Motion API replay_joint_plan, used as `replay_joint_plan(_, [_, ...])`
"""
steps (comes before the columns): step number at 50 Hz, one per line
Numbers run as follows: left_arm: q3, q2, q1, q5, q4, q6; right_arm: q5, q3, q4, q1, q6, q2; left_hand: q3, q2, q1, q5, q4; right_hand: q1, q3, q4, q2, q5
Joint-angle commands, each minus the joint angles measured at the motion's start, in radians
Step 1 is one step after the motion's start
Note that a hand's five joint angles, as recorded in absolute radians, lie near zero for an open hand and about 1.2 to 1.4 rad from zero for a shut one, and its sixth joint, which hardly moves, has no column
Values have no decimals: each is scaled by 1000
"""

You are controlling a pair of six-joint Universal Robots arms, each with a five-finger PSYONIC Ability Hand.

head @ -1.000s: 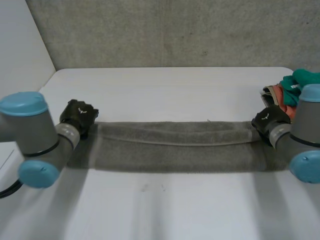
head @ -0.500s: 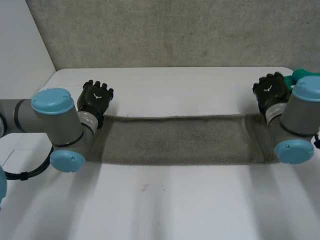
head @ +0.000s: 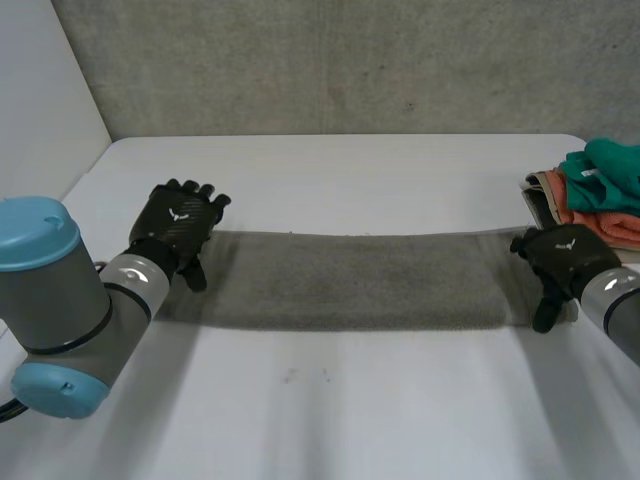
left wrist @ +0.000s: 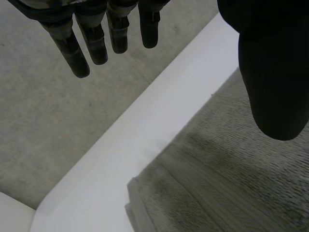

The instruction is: Fold the laundry.

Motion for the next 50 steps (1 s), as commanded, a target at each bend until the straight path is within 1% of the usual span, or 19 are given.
replay_joint_plan(1, [-6,-16,3,4,0,3,-1,0,-120,-11,-17,133,-37,-30,-19,-47,-29,119,108,87,101,81])
replay_joint_plan(5, [-8,-16,3,6,0,3,2,-20,-173,-26,-24,186,-37,-30,-19,-47,-29,778,767,746,760,740])
replay_joint_plan(6, [-8,-16,3,6,0,3,4,-31,-181,-35,-33,198,-37,-30,-19,-47,-29,1184,1173,1152,1166,1146])
replay_joint_plan(11, [-8,-16,3,6,0,3,27,-16,-198,-89,-90,170,-37,-30,-19,-47,-29,1193,1182,1161,1175,1155])
replay_joint_plan(17, [-31,4,6,9,-1,4,31,3,-201,-190,-167,28,-37,-30,-19,-47,-29,1193,1182,1161,1175,1155])
replay_joint_plan(19, [-35,16,8,9,-1,4,30,3,-200,-224,-227,3,-37,-30,-19,-47,-29,1193,1182,1161,1175,1155])
replay_joint_plan(22, [-52,38,18,10,-1,4,27,-3,-203,-239,-320,-2,-37,-30,-19,-47,-29,1193,1182,1161,1175,1155])
replay_joint_plan(27, [-71,56,43,12,-1,3,19,-17,-219,-224,-397,-9,-37,-30,-19,-47,-29,1193,1182,1161,1175,1155])
replay_joint_plan(29, [-72,64,54,10,-3,1,7,-25,-230,-183,-397,-17,-37,-30,-19,-47,-29,1193,1182,1161,1175,1155])
replay_joint_plan(30, [-72,65,57,10,-3,1,-11,-37,-247,-111,-394,-23,-37,-30,-19,-47,-29,1193,1182,1161,1175,1155])
replay_joint_plan(33, [-72,81,75,10,-3,-6,-48,-60,-293,17,-391,-23,-37,-30,-19,-47,-29,1193,1182,1161,1175,1155])
replay_joint_plan(34, [-72,87,80,10,-3,-11,-76,-72,-334,94,-389,-23,-37,-30,-19,-47,-29,1193,1182,1161,1175,1155])
replay_joint_plan(36, [-71,102,86,10,-3,-26,-103,-80,-370,153,-389,-20,-37,-30,-19,-47,-29,1193,1182,1161,1175,1155])
replay_joint_plan(38, [-71,116,89,10,-3,-38,-159,-94,-434,238,-383,3,-37,-30,-19,-47,-29,1193,1182,1161,1175,1155])
replay_joint_plan(40, [-72,131,90,10,-5,-54,-203,-104,-475,296,-374,38,-37,-30,-19,-47,-29,1193,1182,1161,1175,1155])
replay_joint_plan(41, [-72,134,91,12,-5,-55,-247,-126,-509,361,-360,81,-37,-30,-19,-47,-29,1193,1182,1161,1175,1155])
replay_joint_plan(44, [-74,142,91,10,-6,-60,-312,-170,-537,458,-337,144,-37,-30,-19,-47,-29,1193,1182,1161,1175,1155])
replay_joint_plan(45, [-75,142,91,10,-8,-60,-344,-207,-543,506,-322,194,-37,-30,-19,-47,-29,1193,1182,1161,1175,1155])
replay_joint_plan(50, [-83,138,91,12,-1,-60,-377,-334,-543,603,-291,363,-37,-30,-19,-47,-29,1193,1182,1161,1175,1155])
